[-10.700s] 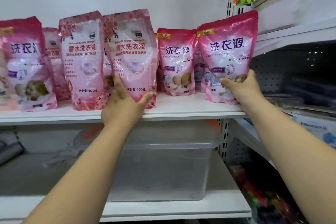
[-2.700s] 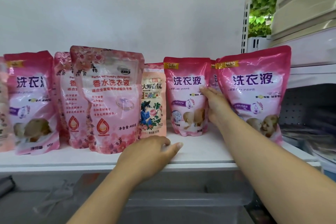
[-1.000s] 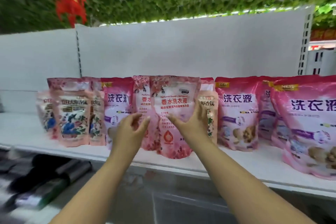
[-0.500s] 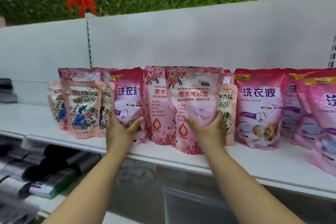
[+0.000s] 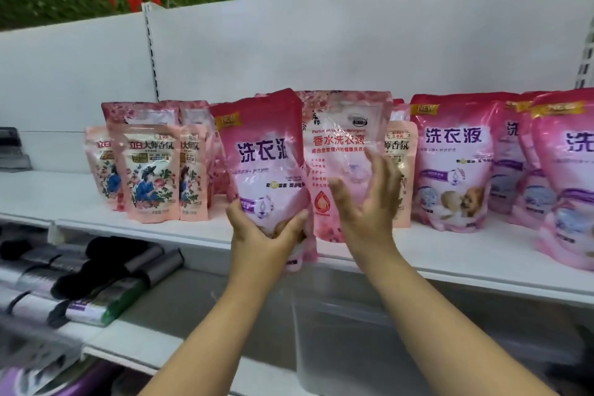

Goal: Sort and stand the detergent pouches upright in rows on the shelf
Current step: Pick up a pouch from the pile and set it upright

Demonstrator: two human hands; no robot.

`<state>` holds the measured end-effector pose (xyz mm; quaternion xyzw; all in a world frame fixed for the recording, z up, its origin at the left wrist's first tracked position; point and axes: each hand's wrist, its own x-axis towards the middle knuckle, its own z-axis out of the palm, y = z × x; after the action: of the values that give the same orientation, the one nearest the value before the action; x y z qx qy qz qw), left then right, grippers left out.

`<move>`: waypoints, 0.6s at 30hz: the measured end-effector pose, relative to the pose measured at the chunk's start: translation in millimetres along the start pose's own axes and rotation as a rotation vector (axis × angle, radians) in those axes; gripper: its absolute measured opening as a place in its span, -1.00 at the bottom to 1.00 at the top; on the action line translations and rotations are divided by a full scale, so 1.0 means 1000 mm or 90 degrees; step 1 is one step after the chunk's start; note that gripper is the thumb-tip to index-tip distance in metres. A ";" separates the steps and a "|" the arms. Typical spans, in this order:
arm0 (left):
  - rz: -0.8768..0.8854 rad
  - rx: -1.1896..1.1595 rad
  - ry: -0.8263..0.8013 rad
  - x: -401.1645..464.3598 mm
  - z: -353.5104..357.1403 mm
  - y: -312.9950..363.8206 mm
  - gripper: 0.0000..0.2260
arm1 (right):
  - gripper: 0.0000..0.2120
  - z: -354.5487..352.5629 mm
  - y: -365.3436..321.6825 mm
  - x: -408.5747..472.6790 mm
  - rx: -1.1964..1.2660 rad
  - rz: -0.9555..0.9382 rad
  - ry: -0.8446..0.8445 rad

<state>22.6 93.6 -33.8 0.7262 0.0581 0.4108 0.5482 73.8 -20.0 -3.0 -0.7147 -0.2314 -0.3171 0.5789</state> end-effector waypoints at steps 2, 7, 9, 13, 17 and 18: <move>0.007 0.016 -0.070 -0.009 0.009 0.003 -0.22 | -0.13 -0.007 -0.022 -0.015 0.136 0.044 -0.136; 0.134 0.103 -0.355 -0.025 0.036 0.016 -0.29 | -0.73 -0.039 -0.020 0.006 0.232 0.147 -0.018; 0.188 0.121 -0.463 -0.027 0.042 0.023 -0.36 | -0.78 -0.061 -0.013 0.017 0.202 0.156 0.077; 0.226 0.177 -0.564 -0.023 0.059 0.032 -0.44 | -0.82 -0.107 0.007 0.026 0.076 0.110 0.214; 0.278 0.209 -0.402 -0.007 0.074 0.038 -0.55 | -0.70 -0.138 0.026 0.032 -0.005 0.108 0.288; 0.308 0.247 -0.384 -0.002 0.078 0.038 -0.54 | -0.72 -0.141 0.028 0.032 -0.043 0.104 0.269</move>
<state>59.0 19.1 -7.9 0.8960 -0.2004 0.2785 0.2819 89.3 -164.5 18.9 -0.6676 -0.0358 -0.4194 0.6141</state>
